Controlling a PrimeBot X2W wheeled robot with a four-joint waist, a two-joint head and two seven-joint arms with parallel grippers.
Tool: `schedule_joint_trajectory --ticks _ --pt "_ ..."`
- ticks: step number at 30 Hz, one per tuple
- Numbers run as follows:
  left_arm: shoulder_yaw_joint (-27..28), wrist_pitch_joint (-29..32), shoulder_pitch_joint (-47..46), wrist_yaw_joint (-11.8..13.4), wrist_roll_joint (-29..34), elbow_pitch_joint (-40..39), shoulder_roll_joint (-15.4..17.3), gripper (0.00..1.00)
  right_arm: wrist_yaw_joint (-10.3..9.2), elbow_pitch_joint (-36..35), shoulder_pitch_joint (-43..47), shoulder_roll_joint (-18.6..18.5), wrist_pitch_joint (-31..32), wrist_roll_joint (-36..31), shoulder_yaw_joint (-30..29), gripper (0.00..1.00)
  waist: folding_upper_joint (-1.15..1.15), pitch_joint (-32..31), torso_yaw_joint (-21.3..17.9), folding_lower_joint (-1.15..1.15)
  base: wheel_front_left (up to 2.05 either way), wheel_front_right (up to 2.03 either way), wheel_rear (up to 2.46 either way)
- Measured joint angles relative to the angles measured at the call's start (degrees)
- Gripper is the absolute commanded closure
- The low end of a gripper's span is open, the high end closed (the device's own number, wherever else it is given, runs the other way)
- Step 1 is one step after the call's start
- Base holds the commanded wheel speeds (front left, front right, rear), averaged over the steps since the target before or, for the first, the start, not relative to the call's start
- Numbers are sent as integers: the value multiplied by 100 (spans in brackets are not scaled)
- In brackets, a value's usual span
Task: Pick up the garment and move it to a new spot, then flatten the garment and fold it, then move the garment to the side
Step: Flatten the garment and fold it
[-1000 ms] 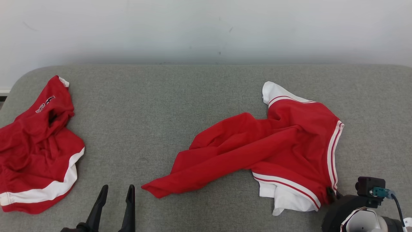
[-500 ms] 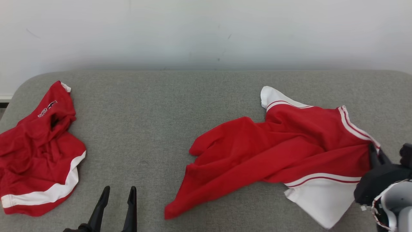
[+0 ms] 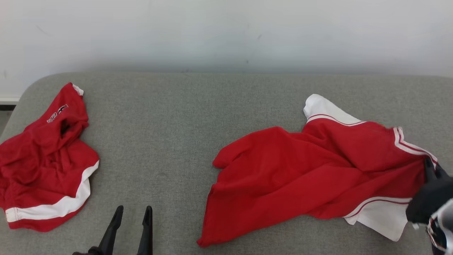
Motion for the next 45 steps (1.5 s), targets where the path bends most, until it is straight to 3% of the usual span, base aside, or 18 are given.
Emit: schedule_joint_trajectory --ticks 9,10,14,18,30,38,45 --pt "-174 0 -333 0 8 -20 -1 0 1 1938 -1499 -477 -710 -264 114 100 1 321 124 1 0 0 0" --pt "-177 0 -357 0 8 -19 -3 0 1 2124 -1607 -508 -804 -294 114 0 0 349 153 1 0 0 0" --pt "-138 0 -370 0 -4 -12 -1 0 1 2569 -1845 -554 -1170 -415 154 0 0 422 266 1 0 0 0" --pt "-70 0 -355 0 -19 5 -4 0 1 2576 -1832 -582 -1741 -456 296 0 1 395 292 2 0 0 0" --pt "171 0 -156 43 -33 21 -2 0 1 1028 -5 -359 -3571 188 1709 0 0 -12 -30 0 0 0 0" --pt "204 0 26 46 -26 118 -3 0 1 789 1051 -175 -3953 342 2383 0 0 -328 -236 0 0 0 0" --pt "179 0 168 46 -32 188 -3 0 1 751 1490 -14 -4052 420 2403 0 0 -554 -270 -1 0 0 0"
